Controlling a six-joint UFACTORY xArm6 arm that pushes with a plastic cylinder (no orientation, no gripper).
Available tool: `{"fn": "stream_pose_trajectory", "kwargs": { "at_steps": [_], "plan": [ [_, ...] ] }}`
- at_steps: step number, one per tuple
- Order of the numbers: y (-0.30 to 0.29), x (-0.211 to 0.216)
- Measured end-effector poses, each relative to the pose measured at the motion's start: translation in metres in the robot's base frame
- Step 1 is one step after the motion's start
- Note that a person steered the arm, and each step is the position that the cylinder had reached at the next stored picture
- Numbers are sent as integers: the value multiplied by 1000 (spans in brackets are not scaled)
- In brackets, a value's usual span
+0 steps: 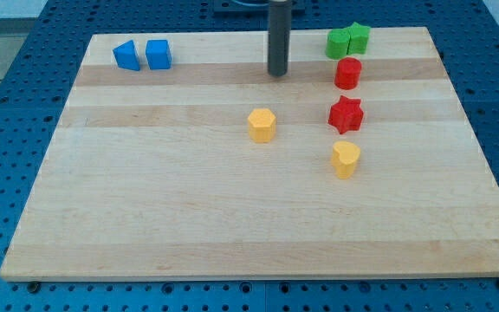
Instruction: Push red circle little closer to the red star
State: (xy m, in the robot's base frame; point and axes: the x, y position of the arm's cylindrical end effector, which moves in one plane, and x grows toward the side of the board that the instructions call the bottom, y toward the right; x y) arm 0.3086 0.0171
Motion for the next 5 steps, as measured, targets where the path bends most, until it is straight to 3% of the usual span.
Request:
{"fn": "stream_pose_trajectory", "kwargs": {
  "at_steps": [1,2,5],
  "plan": [
    [12,76],
    [56,101],
    [71,11]
  ]
}}
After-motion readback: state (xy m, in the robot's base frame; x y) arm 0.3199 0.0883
